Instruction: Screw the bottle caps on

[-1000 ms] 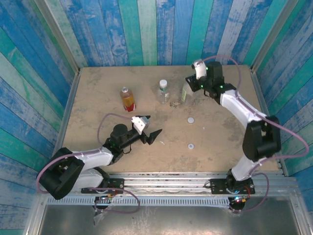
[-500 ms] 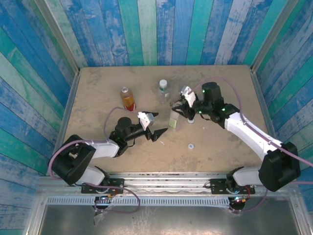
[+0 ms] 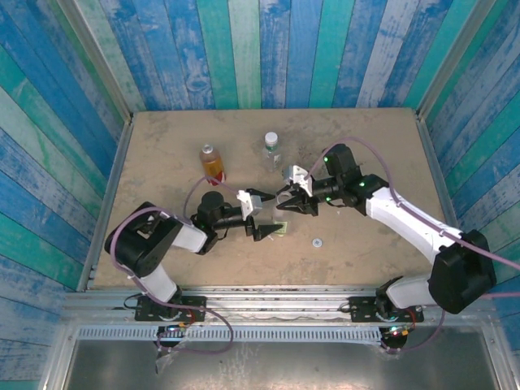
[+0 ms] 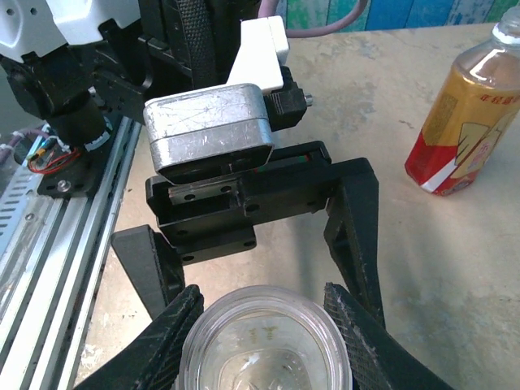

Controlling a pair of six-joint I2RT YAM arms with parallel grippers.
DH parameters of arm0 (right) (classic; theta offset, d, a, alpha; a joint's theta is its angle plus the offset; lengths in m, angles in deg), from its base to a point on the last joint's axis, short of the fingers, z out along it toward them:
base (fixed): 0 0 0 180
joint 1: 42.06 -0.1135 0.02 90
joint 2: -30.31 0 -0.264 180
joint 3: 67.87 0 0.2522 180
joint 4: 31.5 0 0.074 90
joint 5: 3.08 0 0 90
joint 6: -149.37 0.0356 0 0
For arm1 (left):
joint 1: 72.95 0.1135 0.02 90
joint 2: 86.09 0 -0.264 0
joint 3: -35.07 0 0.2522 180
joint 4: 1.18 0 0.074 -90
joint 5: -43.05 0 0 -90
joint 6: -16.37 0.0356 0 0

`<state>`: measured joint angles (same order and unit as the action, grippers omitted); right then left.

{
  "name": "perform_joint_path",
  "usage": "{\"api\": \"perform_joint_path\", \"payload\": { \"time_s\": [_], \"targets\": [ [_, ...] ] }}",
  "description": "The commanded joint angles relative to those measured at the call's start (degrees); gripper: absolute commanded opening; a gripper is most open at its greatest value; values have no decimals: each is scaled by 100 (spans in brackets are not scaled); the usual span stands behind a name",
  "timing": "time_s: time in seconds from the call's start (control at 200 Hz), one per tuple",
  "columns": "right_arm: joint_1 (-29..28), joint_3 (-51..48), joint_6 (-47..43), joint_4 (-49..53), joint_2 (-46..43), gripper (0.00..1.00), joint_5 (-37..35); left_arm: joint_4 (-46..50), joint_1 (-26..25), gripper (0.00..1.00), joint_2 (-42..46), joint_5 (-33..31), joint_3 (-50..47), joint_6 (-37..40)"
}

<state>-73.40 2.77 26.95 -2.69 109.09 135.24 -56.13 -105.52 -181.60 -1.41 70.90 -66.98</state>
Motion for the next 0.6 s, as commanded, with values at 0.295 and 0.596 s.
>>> {"api": "perform_joint_path", "payload": {
  "time_s": [0.295,0.596],
  "targets": [
    [-148,77,191,-377,337,27,223,-846,-12,87,-574,224,175,-163],
    [-224,113,339,-509,462,27,127,-819,-23,70,-698,119,237,-167]
  ]
}}
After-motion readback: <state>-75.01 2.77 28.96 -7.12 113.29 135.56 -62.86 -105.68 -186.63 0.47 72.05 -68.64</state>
